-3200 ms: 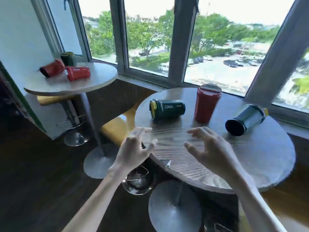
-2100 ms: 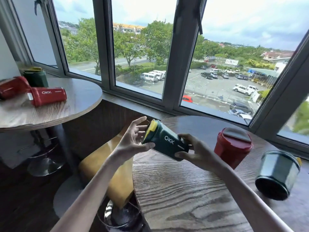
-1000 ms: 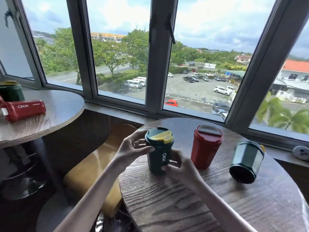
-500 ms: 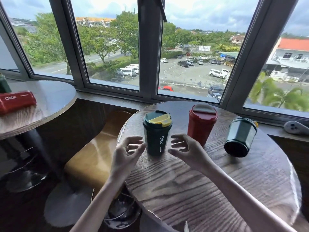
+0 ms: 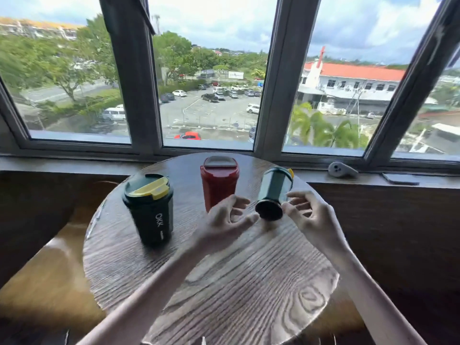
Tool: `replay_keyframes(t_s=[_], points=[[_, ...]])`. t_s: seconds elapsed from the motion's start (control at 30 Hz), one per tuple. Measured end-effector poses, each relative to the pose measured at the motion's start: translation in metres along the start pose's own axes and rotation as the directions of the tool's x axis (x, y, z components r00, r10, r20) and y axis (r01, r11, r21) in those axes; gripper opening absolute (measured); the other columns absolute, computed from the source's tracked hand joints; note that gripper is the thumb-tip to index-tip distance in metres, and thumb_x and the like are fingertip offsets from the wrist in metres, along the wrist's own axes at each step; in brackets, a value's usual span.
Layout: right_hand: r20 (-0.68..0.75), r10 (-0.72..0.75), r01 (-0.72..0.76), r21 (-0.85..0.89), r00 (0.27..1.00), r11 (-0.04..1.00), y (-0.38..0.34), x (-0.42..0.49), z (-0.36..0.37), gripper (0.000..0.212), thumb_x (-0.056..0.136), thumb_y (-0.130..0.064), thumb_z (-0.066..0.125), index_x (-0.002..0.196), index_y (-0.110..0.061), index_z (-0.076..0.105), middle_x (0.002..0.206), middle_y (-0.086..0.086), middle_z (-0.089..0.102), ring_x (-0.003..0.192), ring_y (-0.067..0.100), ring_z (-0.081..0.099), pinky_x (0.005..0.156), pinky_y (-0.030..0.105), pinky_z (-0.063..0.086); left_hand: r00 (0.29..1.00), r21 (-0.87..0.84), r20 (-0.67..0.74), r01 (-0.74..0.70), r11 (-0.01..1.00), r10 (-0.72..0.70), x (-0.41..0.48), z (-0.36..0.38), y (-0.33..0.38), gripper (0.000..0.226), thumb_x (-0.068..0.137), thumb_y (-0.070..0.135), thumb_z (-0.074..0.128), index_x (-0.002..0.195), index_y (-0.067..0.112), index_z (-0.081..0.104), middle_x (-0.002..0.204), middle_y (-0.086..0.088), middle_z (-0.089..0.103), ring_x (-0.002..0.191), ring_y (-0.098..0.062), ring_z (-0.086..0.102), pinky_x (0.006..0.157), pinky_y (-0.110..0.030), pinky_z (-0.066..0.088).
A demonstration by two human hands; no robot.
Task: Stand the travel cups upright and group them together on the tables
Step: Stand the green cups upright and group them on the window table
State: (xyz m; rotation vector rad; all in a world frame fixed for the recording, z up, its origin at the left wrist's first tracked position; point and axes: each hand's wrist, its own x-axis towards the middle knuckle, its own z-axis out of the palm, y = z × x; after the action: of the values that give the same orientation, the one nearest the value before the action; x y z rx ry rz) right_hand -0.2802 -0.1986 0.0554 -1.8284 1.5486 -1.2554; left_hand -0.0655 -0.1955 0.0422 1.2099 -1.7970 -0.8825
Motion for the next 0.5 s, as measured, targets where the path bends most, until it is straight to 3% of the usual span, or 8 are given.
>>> replay_keyframes(t_s=[0.07, 0.2, 0.3, 0.33, 0.4, 0.43, 0.5], points=[[-0.028, 0.042, -0.043, -0.061, 0.999, 0.997, 0.019, 0.015, -0.013, 0.022, 0.083, -0.03, 0.069, 0.104, -0.025, 0.063, 0.09, -0.007, 0.068, 0.08, -0.002, 0.062, 0.069, 0.018, 0.051, 0.999, 0.038, 0.032, 0.008, 0.999, -0.01, 0.025, 0.021, 0.002, 0.052, 0.084, 0.041, 0.066, 0.128, 0.019, 0.049, 0.121, 0.001, 0.057, 0.111, -0.007, 0.054, 0.094, -0.022, 0.045], [0.087, 0.193, -0.179, -0.148, 0.977, 0.973, 0.054, 0.046, -0.019, 0.048, 0.08, -0.045, 0.068, 0.118, -0.017, 0.058, 0.101, -0.002, 0.066, 0.089, 0.007, 0.063, 0.075, 0.022, 0.052, 0.989, -0.025, -0.03, 0.146, 0.989, -0.146, 0.067, 0.052, -0.005, 0.076, 0.07, 0.055, 0.066, 0.132, 0.016, 0.044, 0.119, 0.0, 0.056, 0.111, -0.013, 0.055, 0.1, -0.032, 0.045], [0.134, 0.184, -0.149, -0.232, 0.974, 0.961, 0.071, 0.066, -0.011, 0.071, 0.071, -0.068, 0.06, 0.124, -0.022, 0.055, 0.111, -0.005, 0.067, 0.099, 0.009, 0.064, 0.091, 0.034, 0.051, 0.968, -0.178, -0.103, 0.209, 0.962, -0.229, 0.09, 0.065, -0.008, 0.048, 0.085, 0.033, 0.068, 0.124, 0.016, 0.046, 0.104, 0.0, 0.061, 0.091, -0.01, 0.06, 0.083, -0.019, 0.049], [0.151, 0.177, -0.136, -0.248, 0.973, 0.959, 0.07, 0.071, -0.01, 0.069, 0.075, -0.065, 0.06, 0.127, -0.021, 0.053, 0.116, -0.005, 0.066, 0.1, 0.007, 0.062, 0.09, 0.027, 0.05, 0.957, -0.227, -0.111, 0.236, 0.945, -0.266, 0.097, 0.066, -0.009, 0.043, 0.087, 0.03, 0.067, 0.123, 0.015, 0.047, 0.1, 0.002, 0.062, 0.086, -0.007, 0.06, 0.075, -0.014, 0.049], [0.198, 0.181, -0.136, -0.219, 0.963, 0.966, 0.066, 0.078, -0.008, 0.059, 0.084, -0.052, 0.06, 0.131, -0.017, 0.05, 0.119, -0.005, 0.063, 0.091, 0.001, 0.057, 0.072, 0.003, 0.042, 0.937, -0.22, -0.141, 0.286, 0.933, -0.32, 0.109, 0.067, -0.012, 0.045, 0.087, 0.035, 0.066, 0.123, 0.014, 0.051, 0.103, -0.001, 0.065, 0.088, -0.011, 0.062, 0.074, -0.016, 0.048], [0.218, 0.181, -0.139, -0.194, 0.959, 0.971, 0.066, 0.081, -0.008, 0.056, 0.087, -0.047, 0.061, 0.132, -0.015, 0.049, 0.117, -0.005, 0.062, 0.084, -0.002, 0.054, 0.063, -0.001, 0.039, 0.93, -0.197, -0.16, 0.299, 0.934, -0.332, 0.114, 0.067, -0.014, 0.046, 0.085, 0.038, 0.067, 0.122, 0.015, 0.053, 0.105, -0.003, 0.066, 0.091, -0.013, 0.062, 0.077, -0.02, 0.048], [0.232, 0.159, -0.125, -0.155, 0.959, 0.98, 0.071, 0.088, -0.007, 0.057, 0.087, -0.044, 0.062, 0.132, -0.013, 0.049, 0.117, -0.001, 0.063, 0.085, -0.001, 0.053, 0.06, -0.006, 0.035, 0.924, -0.186, -0.185, 0.301, 0.935, -0.334, 0.117, 0.068, -0.014, 0.043, 0.082, 0.039, 0.07, 0.117, 0.017, 0.057, 0.102, -0.003, 0.066, 0.092, -0.014, 0.063, 0.081, -0.024, 0.051]])
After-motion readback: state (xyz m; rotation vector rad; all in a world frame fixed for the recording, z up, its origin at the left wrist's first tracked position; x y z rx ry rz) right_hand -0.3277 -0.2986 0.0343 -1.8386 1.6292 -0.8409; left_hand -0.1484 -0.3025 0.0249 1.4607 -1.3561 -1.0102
